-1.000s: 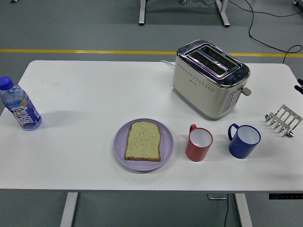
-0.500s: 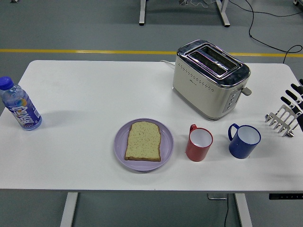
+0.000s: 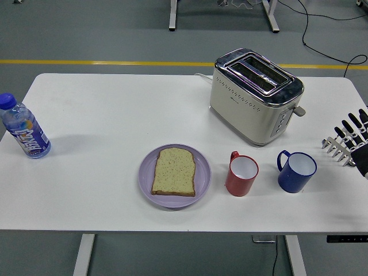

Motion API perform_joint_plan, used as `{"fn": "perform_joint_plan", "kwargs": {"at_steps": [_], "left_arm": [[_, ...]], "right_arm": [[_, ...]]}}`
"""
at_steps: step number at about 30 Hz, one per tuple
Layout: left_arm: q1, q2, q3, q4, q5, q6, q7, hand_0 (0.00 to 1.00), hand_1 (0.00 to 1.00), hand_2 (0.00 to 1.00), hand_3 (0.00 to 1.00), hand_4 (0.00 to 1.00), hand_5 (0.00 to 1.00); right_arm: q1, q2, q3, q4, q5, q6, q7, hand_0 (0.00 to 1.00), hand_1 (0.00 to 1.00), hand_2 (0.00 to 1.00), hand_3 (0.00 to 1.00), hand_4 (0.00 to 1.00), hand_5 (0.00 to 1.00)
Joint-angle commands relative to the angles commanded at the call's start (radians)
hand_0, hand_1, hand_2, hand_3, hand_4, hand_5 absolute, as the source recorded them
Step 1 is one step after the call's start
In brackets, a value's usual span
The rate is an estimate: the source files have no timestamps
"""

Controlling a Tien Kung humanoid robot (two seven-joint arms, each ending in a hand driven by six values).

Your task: Pick up the cup,pour liquid into bread,place the cup on the desk

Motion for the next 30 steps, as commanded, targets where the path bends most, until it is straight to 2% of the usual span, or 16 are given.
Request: {"fn": "perform_joint_plan", "kwargs": {"at_steps": [8, 18, 30], "left_arm": [[0.001, -0.001, -0.01, -0.001, 0.017, 0.002, 0.006, 0.69, 0.756, 0.773, 0.611, 0.396, 0.998], [0.003, -0.001, -0.017, -0.002, 0.031, 0.002, 0.011, 0.69, 0.756, 0.773, 0.611, 0.396, 0.998], [0.0, 0.0, 0.006, -0.002, -0.003, -0.002, 0.003, 0.69, 0.756, 0.773, 0.611, 0.396, 0.998]], "right_arm": [[0.007, 0.004, -0.012, -0.028, 0.037, -0.035, 0.034, 0.62, 0.519, 0.602, 0.598, 0.68, 0.162], [0.005, 0.006, -0.014, -0.056, 0.043, -0.041, 0.049, 0.616, 0.515, 0.594, 0.59, 0.68, 0.162], [0.011, 0.006, -0.014, -0.06, 0.064, -0.047, 0.072, 0.612, 0.511, 0.594, 0.586, 0.661, 0.152]]}}
